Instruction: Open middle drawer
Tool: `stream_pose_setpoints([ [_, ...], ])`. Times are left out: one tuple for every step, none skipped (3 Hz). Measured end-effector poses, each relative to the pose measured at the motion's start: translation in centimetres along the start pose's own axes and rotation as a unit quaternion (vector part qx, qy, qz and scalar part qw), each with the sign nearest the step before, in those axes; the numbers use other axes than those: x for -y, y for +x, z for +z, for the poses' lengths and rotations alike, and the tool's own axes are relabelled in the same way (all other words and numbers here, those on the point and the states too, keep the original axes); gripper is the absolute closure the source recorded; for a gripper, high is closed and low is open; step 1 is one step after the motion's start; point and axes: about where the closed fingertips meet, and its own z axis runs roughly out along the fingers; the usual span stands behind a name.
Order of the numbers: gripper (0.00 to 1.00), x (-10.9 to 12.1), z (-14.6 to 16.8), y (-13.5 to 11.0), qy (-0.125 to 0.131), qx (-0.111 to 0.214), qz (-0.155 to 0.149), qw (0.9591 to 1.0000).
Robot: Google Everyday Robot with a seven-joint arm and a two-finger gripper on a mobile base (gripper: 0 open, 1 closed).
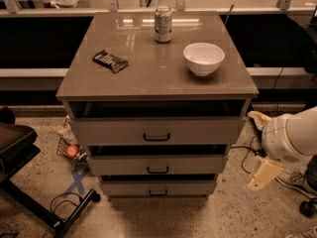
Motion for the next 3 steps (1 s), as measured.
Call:
stream_pose_setpoints([
  [0.0,-1.4,2.2,-0.1,-0.008,0.009,0.01,0.9999],
  [0.0,-4.7,7.4,-0.3,-0.022,0.03,0.031,0.9988],
  [0.0,-7.3,12.1,-0.7,-0.024,0.045,0.036,0.9981],
])
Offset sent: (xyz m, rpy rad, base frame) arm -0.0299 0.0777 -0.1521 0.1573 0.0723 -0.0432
